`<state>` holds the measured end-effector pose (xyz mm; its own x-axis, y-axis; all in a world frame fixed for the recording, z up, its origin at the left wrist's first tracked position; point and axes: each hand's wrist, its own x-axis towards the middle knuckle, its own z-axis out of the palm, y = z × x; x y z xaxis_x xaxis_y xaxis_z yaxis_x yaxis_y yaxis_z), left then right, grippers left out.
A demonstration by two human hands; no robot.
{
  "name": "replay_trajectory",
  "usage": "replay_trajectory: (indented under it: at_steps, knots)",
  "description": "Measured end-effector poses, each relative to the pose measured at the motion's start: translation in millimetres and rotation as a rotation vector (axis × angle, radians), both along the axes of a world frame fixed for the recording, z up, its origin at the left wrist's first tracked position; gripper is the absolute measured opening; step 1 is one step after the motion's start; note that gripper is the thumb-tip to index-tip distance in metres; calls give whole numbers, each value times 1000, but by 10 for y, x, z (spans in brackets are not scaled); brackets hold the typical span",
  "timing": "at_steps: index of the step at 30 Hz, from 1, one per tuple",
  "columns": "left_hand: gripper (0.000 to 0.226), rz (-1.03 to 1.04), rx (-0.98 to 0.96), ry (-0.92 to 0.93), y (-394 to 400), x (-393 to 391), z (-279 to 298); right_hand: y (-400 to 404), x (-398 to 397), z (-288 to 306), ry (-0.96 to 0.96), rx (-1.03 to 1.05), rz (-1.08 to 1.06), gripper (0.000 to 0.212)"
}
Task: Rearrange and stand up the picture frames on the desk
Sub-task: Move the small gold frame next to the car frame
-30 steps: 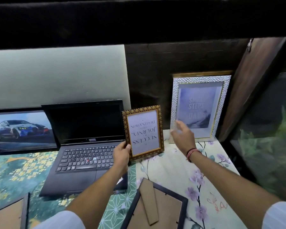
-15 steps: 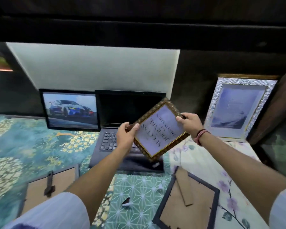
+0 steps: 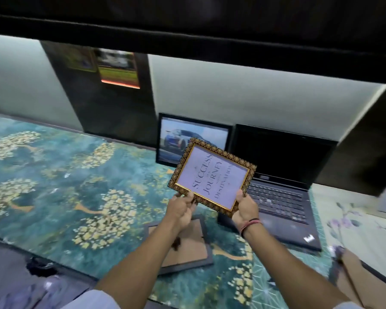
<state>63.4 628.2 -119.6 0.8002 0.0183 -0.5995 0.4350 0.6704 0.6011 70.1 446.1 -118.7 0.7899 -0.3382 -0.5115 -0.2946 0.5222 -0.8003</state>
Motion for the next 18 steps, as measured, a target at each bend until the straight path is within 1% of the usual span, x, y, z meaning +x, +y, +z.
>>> replay_trajectory:
  at_steps: [1,3,4,5,7,8,9,10,11,12,13,14,15,16,18]
  knots:
    - [35,-33,38,17,211,34,-40,246,20,0,0,55,5,25]
    - [66,-55,94,4,518,129,-175,605,57,23,3,136,47,17]
    - [70,-43,120,3,675,191,-225,755,104,15,-8,157,76,16]
    - [64,-31,150,15,847,253,-254,903,171,-1,-13,133,124,14]
    - [31,21,189,-1,1093,326,-127,1087,317,-4,-5,-23,182,11]
    - [28,37,223,-20,1237,407,-99,1155,426,-25,-16,-136,189,16]
    - [32,47,290,-45,1383,487,-57,1207,561,-42,-41,-282,186,29]
    - [36,55,369,-71,1517,546,-17,1214,675,-35,-70,-437,211,48]
    - [39,61,452,-109,1684,631,61,1266,812,5,-128,-596,294,62]
    - [41,33,519,-151,1824,707,101,1313,912,58,-205,-725,404,60]
    - [40,-9,577,-183,1949,775,142,1354,1004,104,-276,-824,513,48]
    - [39,-35,626,-194,2107,862,174,1455,1107,146,-322,-880,589,34]
    - [38,-48,666,-188,2239,921,229,1580,1196,179,-348,-887,644,25]
    - [37,-54,695,-180,2357,977,259,1684,1263,207,-353,-874,661,20]
    - [37,-50,741,-178,2604,1121,301,1924,1423,203,-320,-829,658,17]
